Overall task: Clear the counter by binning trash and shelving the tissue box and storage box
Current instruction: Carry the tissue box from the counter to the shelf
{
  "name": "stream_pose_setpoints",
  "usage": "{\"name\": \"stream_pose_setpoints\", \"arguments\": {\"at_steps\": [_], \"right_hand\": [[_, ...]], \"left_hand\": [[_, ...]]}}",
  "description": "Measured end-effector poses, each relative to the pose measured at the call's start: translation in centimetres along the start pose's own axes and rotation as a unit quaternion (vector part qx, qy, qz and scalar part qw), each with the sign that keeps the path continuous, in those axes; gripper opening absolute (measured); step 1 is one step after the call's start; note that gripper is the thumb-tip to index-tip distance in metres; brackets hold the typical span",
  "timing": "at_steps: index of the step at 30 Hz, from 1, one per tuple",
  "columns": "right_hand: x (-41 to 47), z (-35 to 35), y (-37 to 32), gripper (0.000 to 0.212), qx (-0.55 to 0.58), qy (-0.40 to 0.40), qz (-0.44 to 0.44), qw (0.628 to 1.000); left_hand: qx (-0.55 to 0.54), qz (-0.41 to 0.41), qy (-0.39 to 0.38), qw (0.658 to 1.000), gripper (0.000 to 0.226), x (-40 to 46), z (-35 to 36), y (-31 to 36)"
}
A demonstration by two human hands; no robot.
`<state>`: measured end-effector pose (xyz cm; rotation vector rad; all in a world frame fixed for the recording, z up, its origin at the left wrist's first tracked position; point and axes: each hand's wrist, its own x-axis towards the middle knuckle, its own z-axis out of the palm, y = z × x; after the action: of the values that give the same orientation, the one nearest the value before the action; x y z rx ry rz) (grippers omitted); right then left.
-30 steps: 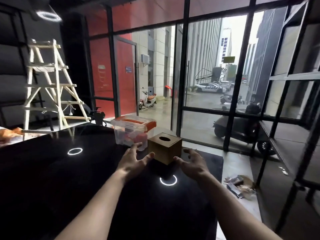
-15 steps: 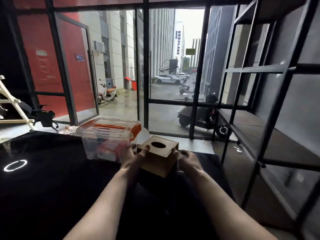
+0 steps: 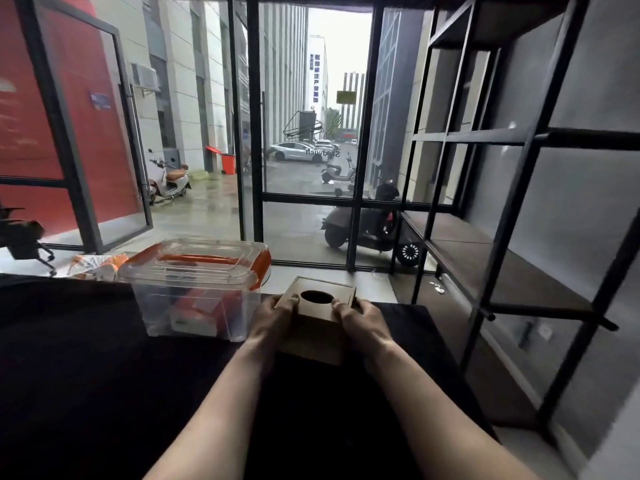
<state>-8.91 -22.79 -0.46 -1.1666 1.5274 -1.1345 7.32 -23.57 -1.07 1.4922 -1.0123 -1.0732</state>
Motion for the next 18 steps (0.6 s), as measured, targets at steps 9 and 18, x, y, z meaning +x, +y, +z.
{"name": "stream_pose_setpoints", "arguments": {"at_steps": [9, 18], "right_hand": [[-2.0, -6.4, -0.3, 0.066, -0.025, 0.017, -0.033, 0.999], [-5.5, -21.6, 1.8, 0.069, 0.043, 0.026, -0.037, 0.998]], "left_hand": [[-0.031, 0.026, -0.023, 0.999, 0.067, -5.1, 4.7, 1.1], [-0.028, 0.056, -0.042, 0.997, 0.050, -14.6, 16.7, 3.5]]}}
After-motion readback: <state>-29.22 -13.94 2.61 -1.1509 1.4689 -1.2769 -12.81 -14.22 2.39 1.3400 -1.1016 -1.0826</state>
